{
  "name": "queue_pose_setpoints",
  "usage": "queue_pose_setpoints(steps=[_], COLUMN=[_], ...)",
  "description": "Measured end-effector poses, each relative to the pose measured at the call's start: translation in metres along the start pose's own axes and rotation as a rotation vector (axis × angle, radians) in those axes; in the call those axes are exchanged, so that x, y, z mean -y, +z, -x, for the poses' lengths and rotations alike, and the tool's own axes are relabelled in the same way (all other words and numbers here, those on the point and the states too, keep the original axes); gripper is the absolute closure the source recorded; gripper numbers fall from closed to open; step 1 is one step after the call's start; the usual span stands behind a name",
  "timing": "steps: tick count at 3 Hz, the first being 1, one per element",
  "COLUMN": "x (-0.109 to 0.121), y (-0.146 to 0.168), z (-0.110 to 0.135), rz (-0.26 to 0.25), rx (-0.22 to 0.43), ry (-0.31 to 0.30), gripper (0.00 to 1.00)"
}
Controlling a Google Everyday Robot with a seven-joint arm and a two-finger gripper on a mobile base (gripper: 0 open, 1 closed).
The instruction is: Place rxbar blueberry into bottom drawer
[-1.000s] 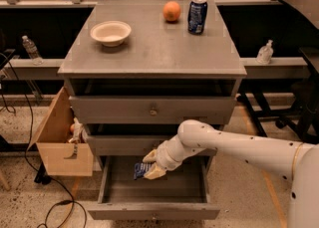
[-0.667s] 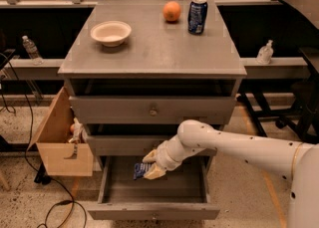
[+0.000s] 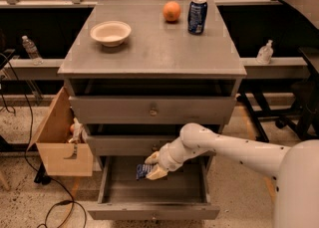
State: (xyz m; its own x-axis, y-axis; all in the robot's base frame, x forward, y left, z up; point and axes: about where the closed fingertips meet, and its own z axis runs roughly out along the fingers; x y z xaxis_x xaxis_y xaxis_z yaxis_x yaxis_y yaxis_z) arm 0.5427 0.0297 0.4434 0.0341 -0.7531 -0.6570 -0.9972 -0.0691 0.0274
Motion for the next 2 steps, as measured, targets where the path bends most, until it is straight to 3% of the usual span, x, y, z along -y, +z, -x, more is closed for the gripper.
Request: queue_pose_setpoints(steps=[2], x=[0.013], y=[0.052], z=[-0.051], rz=[-0.037], rx=[0.009], ry=[0.012], gripper=[1.00])
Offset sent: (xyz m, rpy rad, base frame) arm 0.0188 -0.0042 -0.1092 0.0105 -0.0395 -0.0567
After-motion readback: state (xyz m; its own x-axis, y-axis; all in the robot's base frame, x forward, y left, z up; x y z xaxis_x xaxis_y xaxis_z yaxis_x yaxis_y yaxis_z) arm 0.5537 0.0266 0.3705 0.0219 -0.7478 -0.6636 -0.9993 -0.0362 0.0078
